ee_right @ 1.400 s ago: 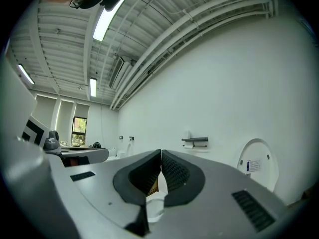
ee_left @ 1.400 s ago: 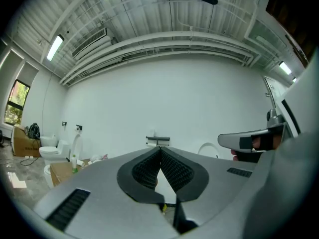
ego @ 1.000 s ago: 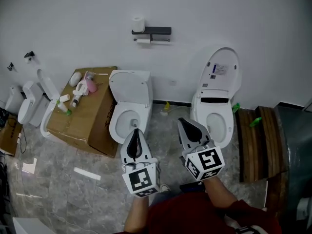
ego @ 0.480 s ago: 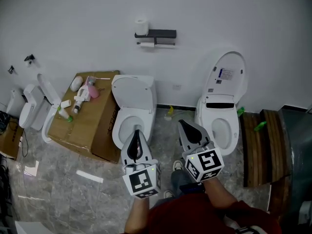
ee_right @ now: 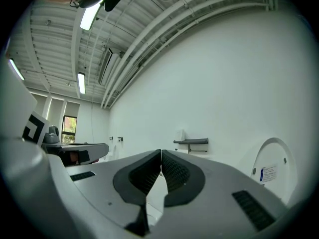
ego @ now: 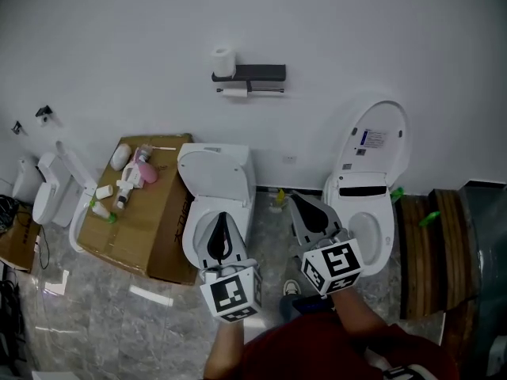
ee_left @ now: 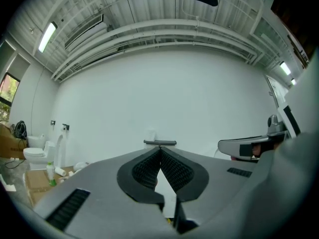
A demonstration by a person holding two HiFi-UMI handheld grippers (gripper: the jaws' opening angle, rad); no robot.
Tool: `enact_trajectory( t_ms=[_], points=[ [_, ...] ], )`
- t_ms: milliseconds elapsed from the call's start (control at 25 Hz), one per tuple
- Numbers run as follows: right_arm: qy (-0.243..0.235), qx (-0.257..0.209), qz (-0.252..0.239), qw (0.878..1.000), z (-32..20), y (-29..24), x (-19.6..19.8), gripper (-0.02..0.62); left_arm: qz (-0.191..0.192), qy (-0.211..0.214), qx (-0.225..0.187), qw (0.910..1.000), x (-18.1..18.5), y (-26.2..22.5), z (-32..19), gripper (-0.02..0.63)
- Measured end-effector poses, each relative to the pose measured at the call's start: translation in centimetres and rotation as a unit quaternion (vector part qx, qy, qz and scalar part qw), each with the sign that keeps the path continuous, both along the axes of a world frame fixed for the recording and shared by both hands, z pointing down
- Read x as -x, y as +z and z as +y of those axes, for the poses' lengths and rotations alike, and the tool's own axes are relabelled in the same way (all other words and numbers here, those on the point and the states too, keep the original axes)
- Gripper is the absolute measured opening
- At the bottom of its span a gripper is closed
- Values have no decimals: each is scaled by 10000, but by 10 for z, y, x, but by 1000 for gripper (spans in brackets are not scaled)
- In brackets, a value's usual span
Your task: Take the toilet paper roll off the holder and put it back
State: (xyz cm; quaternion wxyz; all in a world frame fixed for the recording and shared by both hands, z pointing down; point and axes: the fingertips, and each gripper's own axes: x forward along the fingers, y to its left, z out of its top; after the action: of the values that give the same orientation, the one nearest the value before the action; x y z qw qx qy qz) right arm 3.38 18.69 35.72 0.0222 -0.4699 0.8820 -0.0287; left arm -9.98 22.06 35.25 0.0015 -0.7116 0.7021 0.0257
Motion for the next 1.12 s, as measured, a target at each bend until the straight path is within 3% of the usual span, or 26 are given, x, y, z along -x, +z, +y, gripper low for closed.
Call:
enact_trajectory(
  t_ms=[440,640,1120],
  points=[
    [-206,165,-198,9995,-137,2,-19,18,-93,-343,74,9993,-13,-3,-123,15],
    [-348,145,-223,9990,-175,2,-24,18,-33,-574,117,9983,-11,0,-161,15],
    [-375,87,-236,9990,-265,11,-2,18,-22,-542,47,9985,11,5,-252,15]
  ],
)
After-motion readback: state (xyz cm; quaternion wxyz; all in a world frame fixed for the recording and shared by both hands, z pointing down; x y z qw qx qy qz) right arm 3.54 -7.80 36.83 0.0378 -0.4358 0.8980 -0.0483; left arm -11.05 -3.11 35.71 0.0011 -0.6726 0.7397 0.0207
